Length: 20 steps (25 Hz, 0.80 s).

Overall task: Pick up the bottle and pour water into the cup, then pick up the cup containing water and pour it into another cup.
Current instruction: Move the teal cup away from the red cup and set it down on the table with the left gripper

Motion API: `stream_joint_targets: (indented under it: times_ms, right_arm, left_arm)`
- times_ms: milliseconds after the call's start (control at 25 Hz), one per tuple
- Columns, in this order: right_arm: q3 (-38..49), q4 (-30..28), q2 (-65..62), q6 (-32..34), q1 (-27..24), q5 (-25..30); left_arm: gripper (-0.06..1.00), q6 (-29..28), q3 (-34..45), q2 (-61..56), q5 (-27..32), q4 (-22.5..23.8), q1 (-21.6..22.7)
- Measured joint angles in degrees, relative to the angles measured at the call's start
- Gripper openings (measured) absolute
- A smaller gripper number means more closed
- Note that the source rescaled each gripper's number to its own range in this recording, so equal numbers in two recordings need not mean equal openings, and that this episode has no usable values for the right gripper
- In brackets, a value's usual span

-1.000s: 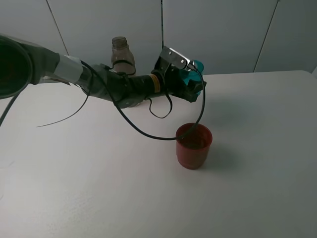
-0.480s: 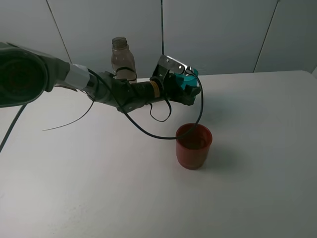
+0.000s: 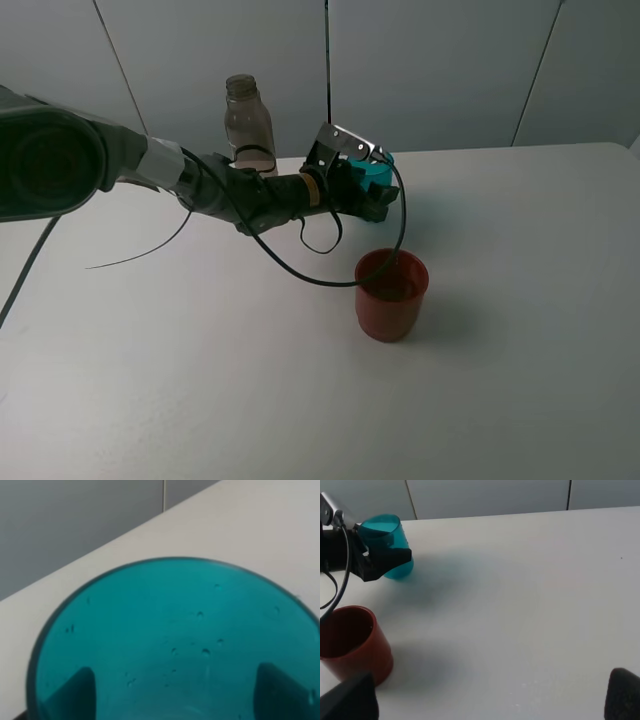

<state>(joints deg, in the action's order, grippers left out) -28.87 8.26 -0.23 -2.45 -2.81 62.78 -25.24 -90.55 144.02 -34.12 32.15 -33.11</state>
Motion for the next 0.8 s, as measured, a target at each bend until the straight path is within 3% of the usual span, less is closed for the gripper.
stream_joint_targets:
  times_ms: [480, 520, 560, 600, 640, 720, 800]
  right_arm:
    - [0.00, 0.00, 0.00, 0.00, 0.00, 0.00]
    - [0.00, 0.00, 0.00, 0.00, 0.00, 0.00]
    - [0.00, 0.00, 0.00, 0.00, 0.00, 0.00]
    - [0.00, 0.00, 0.00, 0.00, 0.00, 0.00]
    - [0.00, 0.00, 0.00, 0.00, 0.00, 0.00]
    - [0.00, 0.00, 0.00, 0.00, 0.00, 0.00]
    - [0.00, 0.00, 0.00, 0.00, 0.00, 0.00]
  left_arm:
    - [0.07, -0.12, 0.00, 0.04, 0.56, 3.14, 0.00]
    - [0.19, -0.12, 0.00, 0.04, 0.56, 3.28, 0.00]
    - [0.40, -0.12, 0.00, 0.04, 0.56, 3.40, 0.00]
    - [0.68, -0.12, 0.00, 0.04, 0.65, 3.52, 0.00]
    - [0.87, -0.12, 0.00, -0.08, 0.81, 3.73, 0.00]
    - [0.97, -0.12, 0.00, -0.68, 1.59, 3.75, 0.00]
    - [0.98, -0.12, 0.00, -1.36, 2.91, 3.98, 0.00]
